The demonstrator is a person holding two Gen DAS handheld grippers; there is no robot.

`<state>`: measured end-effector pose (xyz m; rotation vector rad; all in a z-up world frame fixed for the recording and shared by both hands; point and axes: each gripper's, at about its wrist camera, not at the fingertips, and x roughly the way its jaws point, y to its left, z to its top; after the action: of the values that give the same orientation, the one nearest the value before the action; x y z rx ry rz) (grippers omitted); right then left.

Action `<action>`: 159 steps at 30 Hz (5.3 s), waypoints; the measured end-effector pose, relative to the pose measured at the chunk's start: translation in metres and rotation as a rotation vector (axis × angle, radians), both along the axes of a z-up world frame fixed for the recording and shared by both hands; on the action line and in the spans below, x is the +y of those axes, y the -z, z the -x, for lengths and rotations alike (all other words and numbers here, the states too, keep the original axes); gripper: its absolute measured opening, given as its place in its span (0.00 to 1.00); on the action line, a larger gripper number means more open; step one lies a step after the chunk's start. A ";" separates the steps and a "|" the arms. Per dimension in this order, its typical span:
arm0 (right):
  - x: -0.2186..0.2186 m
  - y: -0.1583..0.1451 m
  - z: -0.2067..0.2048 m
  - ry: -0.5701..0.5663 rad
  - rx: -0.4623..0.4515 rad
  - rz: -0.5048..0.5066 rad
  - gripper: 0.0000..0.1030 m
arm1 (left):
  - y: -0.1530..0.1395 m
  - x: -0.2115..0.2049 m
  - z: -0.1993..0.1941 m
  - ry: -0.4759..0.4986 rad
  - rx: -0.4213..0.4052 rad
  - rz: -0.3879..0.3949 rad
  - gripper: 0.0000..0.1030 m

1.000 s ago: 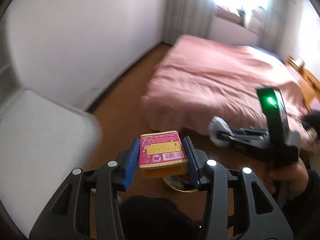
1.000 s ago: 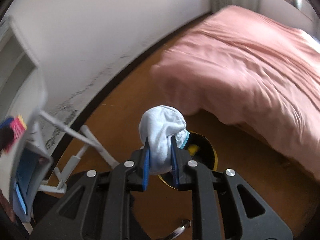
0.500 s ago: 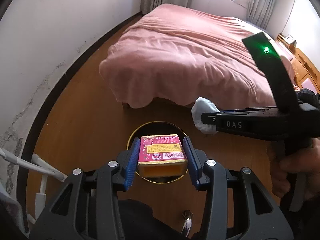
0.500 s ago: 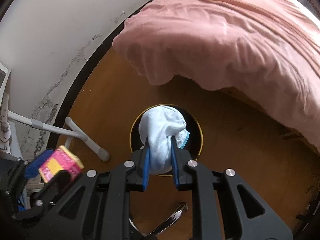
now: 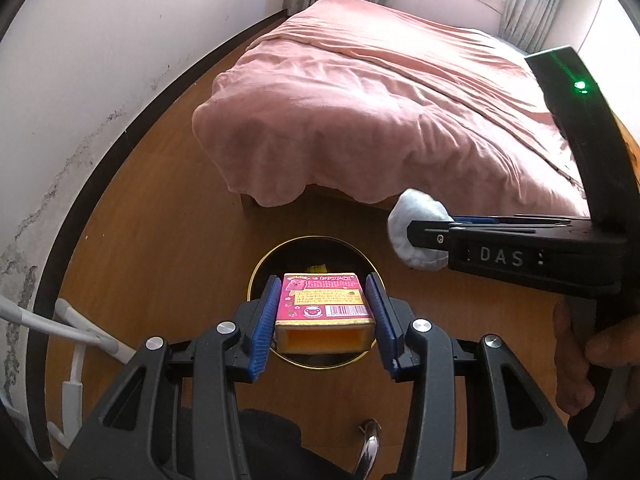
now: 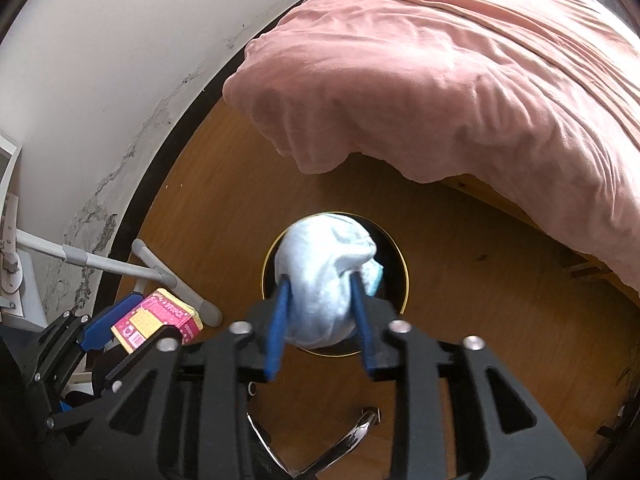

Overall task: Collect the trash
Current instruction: 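Carry cloth and pink box over the bin and open both tools, then swing both tools back toward the desk, then grasp clear tape roll with right tool while left tool grasps printed paper, then carry tape roll and paper over the bin and open both tools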

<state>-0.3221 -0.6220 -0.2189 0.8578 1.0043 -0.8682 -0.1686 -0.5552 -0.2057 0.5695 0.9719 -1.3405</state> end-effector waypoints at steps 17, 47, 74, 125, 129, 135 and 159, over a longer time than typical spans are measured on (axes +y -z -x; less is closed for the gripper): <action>-0.007 -0.016 0.017 0.089 -0.056 0.053 0.58 | 0.004 -0.021 0.011 0.034 0.003 0.006 0.63; 0.291 -0.174 -0.325 -0.949 -0.298 0.268 0.70 | -0.176 0.410 -0.218 -0.701 -0.324 0.093 0.90; 0.489 -0.154 -0.507 -1.463 -0.242 0.305 0.40 | -0.152 0.565 -0.315 -0.946 -0.360 -0.037 0.90; 0.029 -0.062 -0.019 -0.121 -0.005 0.191 0.40 | -0.117 0.071 -0.036 0.038 -0.099 0.113 0.12; 0.011 -0.035 -0.005 -0.097 0.016 0.132 0.40 | -0.064 0.034 -0.015 0.010 -0.030 0.063 0.12; -0.002 -0.009 -0.006 -0.085 0.035 0.061 0.40 | -0.005 -0.002 -0.011 -0.032 0.047 -0.017 0.12; -0.012 -0.009 -0.014 -0.049 0.015 0.077 0.63 | 0.017 -0.004 -0.018 -0.046 0.107 -0.071 0.13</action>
<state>-0.3084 -0.6343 -0.2095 0.7599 0.9952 -0.8675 -0.1508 -0.5596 -0.2225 0.5306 1.1175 -1.3101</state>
